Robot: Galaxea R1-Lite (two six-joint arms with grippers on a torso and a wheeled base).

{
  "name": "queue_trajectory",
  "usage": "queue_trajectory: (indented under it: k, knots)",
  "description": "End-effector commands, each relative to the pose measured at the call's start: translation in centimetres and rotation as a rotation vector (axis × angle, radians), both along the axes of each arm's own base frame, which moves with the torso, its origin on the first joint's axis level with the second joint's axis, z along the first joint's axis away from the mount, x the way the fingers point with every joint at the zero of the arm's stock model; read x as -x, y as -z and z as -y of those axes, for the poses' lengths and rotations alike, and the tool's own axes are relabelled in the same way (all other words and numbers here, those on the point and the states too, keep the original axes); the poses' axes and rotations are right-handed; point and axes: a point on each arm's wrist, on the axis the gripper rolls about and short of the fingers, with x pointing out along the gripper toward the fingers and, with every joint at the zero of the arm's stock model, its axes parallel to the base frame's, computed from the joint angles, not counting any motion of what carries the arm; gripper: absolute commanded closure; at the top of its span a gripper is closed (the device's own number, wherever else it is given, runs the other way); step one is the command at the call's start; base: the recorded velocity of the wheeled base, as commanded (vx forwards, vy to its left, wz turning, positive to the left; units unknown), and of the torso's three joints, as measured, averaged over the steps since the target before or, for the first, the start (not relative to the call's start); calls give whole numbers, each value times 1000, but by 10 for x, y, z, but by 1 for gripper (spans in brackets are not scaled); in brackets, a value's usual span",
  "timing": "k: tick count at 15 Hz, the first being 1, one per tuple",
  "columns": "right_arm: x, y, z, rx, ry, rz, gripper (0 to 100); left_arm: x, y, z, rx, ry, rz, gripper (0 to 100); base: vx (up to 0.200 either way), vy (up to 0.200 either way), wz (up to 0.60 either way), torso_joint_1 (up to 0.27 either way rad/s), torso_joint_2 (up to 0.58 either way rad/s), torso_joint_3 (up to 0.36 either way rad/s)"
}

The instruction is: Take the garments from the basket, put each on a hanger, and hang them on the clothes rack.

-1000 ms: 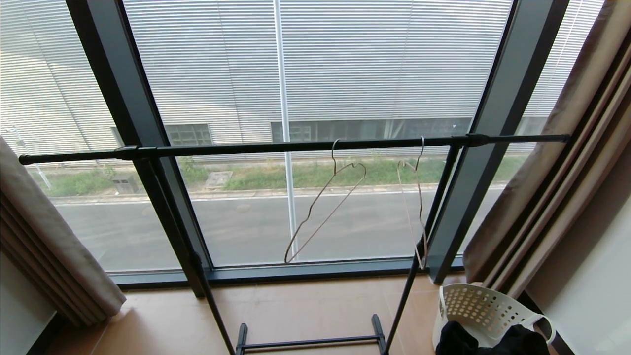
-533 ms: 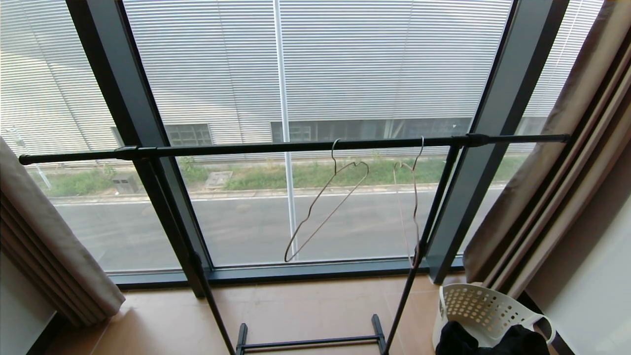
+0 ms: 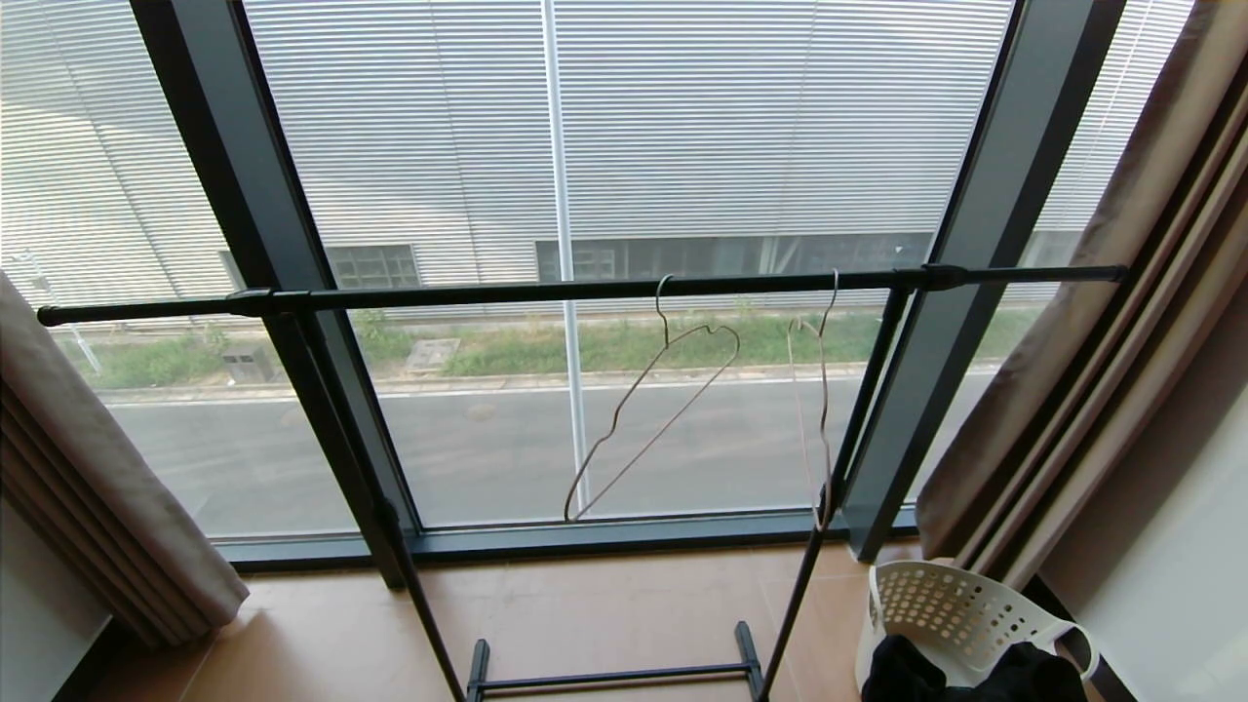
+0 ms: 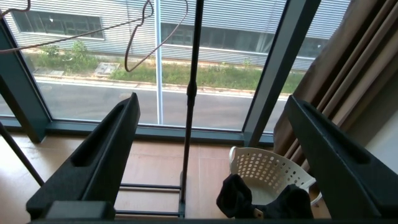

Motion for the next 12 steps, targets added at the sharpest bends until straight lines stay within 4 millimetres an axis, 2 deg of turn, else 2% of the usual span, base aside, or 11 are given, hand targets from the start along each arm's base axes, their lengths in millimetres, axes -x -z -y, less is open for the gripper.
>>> queue_trajectory:
  k: [1, 12]
  knots:
    - [0, 0, 0, 0, -1, 0, 0, 0, 0, 0, 0, -3, -3, 0, 0, 0, 0, -32, 51, 56]
    - [0, 0, 0, -3, 2, -2, 0, 0, 0, -1, -5, -29, -2, 0, 0, 0, 0, -147, 338, 181]
